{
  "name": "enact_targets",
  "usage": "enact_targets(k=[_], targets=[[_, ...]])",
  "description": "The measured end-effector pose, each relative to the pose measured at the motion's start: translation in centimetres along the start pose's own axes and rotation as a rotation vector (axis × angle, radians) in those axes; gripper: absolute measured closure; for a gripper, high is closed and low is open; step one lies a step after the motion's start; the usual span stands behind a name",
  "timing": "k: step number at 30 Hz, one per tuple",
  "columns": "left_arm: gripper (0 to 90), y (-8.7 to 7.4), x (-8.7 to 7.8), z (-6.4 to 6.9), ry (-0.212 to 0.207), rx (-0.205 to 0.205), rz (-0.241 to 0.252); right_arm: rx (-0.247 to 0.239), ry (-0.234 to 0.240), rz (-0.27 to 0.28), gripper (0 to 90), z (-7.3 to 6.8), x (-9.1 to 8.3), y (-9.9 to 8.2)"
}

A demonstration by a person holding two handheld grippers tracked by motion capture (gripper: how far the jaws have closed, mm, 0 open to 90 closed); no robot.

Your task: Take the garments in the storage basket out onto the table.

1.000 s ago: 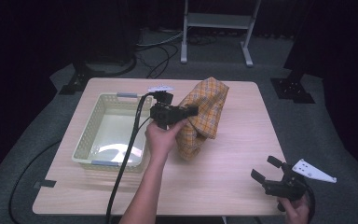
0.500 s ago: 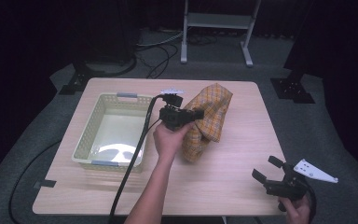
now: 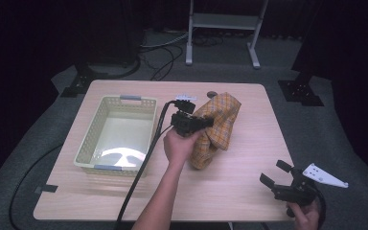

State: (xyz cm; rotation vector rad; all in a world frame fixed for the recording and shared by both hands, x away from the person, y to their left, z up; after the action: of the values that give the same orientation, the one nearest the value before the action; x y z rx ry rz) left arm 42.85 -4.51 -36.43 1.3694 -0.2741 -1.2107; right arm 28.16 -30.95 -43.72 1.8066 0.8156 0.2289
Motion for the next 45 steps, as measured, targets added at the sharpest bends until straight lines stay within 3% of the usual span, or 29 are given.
enact_targets(k=[6, 11, 19, 36, 45], targets=[[72.3, -0.6, 0.6, -0.2, 0.025, 0.015, -0.032, 0.004, 0.000, 0.000, 2.8, 0.1, -0.1, 0.0], [72.1, -0.8, 0.9, -0.4, 0.034, -0.001, -0.033, 0.002, 0.001, 0.001, 2.8, 0.0, -0.1, 0.0], [71.5, -1.5, 1.4, -0.4, 0.070, 0.030, -0.075, -0.001, 0.000, 0.000, 2.8, 0.0, -0.1, 0.0], [69.1, -3.2, 1.8, -0.1, 0.118, 0.037, -0.074, -0.004, 0.018, -0.008, 2.9, -0.6, 0.2, -0.3], [66.2, -4.2, 1.7, 0.3, 0.135, 0.015, -0.052, -0.010, 0.027, -0.020, 2.8, -0.9, 0.5, -0.5]])
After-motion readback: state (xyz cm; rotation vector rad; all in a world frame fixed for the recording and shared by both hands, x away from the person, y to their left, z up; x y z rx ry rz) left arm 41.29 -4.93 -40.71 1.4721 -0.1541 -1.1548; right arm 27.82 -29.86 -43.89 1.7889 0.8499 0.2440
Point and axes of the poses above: each handheld gripper's, and its own axes: x roughly forward along the jaws, y roughly out of its top, z roughly to its right, the point moved 6 cm from there along x, roughly forward along the jaws, and after that the axes turned 9 degrees about x, right-handed, at the moved point
